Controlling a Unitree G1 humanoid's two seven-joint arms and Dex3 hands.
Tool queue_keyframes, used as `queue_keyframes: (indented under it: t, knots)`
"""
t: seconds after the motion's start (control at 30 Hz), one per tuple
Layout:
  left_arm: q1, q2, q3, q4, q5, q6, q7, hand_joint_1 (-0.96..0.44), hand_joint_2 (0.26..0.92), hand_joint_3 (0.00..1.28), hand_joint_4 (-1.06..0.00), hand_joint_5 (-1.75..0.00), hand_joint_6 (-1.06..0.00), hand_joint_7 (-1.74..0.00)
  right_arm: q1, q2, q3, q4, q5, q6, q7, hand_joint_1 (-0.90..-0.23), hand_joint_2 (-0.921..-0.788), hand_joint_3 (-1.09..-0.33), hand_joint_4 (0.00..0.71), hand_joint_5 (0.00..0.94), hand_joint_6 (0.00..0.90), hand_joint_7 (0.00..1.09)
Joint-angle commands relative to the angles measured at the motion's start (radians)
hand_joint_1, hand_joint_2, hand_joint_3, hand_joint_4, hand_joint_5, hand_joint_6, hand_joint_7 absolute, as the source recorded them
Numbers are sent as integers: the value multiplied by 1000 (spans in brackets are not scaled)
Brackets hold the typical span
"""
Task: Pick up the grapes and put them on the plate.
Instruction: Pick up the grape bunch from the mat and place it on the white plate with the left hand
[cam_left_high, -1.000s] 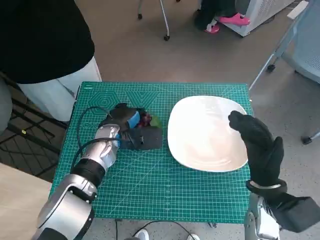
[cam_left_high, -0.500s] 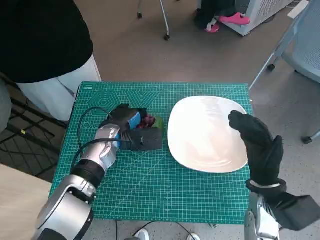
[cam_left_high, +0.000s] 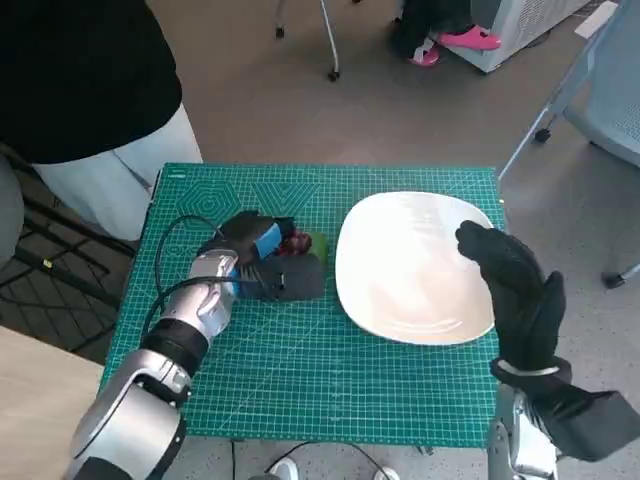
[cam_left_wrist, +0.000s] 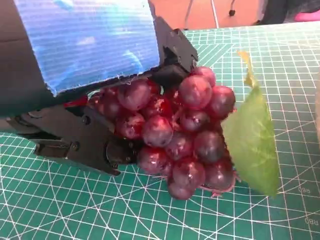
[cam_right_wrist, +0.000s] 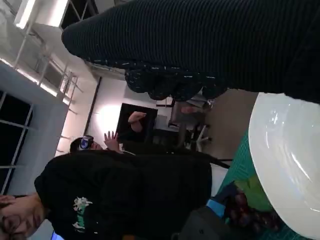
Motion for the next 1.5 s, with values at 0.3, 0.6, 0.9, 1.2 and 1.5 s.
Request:
queue_keyframes:
  t: [0.3, 0.6, 0.9, 1.2, 1.5]
  knots:
    - [28, 29, -3, -60, -1, 4, -27, 321, 921, 343, -375, -1540, -549, -168, 9, 6, 1, 9, -9, 4, -8, -608, -921, -895, 563, 1, 199, 523]
    - [69, 79, 26, -213, -15, 14, -43, 199, 921, 290, -427, -1444, -626, -677, 0, 6, 1, 18, -13, -1, -11, -608, -921, -896, 563, 1, 200, 522]
    - [146, 140, 89, -461, -38, 47, -88, 7, 921, 199, -547, -1393, -497, -1197, -5, 5, 2, 24, -19, -6, -16, -607, -921, -897, 563, 1, 199, 523]
    - [191, 165, 115, -600, -35, 91, -114, 1, 921, 187, -561, -1419, -514, -1150, -7, 4, 4, 28, -19, -9, -17, -607, -921, -897, 563, 1, 198, 524]
    - [294, 227, 200, -912, -39, 113, -128, 2, 921, 196, -562, -1305, -469, -1306, -12, 3, 4, 32, -14, -8, -13, -607, -921, -897, 563, 1, 198, 524]
